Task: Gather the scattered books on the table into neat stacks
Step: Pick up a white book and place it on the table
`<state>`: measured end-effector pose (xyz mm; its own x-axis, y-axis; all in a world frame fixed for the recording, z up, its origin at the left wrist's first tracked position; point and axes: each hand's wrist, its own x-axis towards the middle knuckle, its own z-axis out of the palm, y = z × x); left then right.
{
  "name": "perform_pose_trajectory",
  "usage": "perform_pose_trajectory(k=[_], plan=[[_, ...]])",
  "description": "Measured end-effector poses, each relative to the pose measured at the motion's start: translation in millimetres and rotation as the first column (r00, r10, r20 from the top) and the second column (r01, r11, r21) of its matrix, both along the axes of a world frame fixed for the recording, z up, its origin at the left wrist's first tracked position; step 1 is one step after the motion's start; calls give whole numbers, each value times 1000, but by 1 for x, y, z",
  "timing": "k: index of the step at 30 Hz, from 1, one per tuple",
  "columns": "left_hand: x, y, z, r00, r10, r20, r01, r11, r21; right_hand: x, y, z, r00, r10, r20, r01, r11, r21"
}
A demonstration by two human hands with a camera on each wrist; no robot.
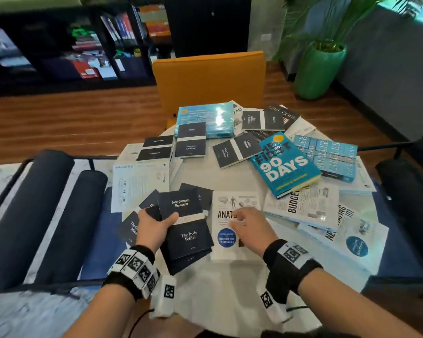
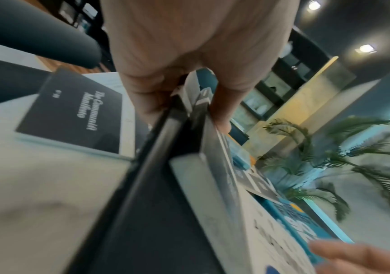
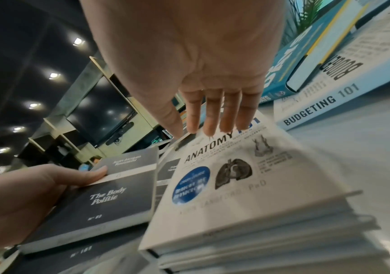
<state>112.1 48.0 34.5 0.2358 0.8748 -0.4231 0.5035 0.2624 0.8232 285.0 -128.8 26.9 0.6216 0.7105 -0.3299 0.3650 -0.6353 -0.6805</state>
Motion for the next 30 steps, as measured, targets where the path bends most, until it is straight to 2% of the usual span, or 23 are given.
perform_pose_trajectory(k=[2,4,7,9,14,17,19,22,26,28,30], plan=[[-6,16,-10,998,-10,-59,9,1000,-25,2,-1,-5,988,-12,157,28,995,-100],[-9,25,-17,989,-70,-127,67,997,-30,3,-6,-9,972,-47,229,84,984,-157],[-8,32,-24,968,-146,-204,158,986,45,0,-16,-18,970,-129,204,160,976,-145],[-5,35,-24,925,-189,-331,241,963,123,-2,-20,-23,971,-161,177,179,980,-92],[1,34,-31,809,-200,-553,340,926,163,4,-29,-24,973,-168,160,178,982,-55],[11,21,-30,746,-181,-641,416,878,237,19,-45,-19,953,-239,185,254,965,-64],[27,8,-22,743,-204,-638,497,807,320,36,-61,-17,923,-329,199,346,937,-56],[69,-21,-7,707,-363,-607,669,622,407,65,-89,-16,859,-469,205,488,871,-55],[132,-69,4,537,-523,-662,843,311,438,96,-120,-12,738,-627,248,656,753,-49],[158,-89,1,457,-551,-698,886,211,414,108,-130,-15,741,-624,247,665,732,-149],[179,-102,-8,350,-542,-764,935,152,320,117,-137,-17,780,-591,206,626,745,-231]])
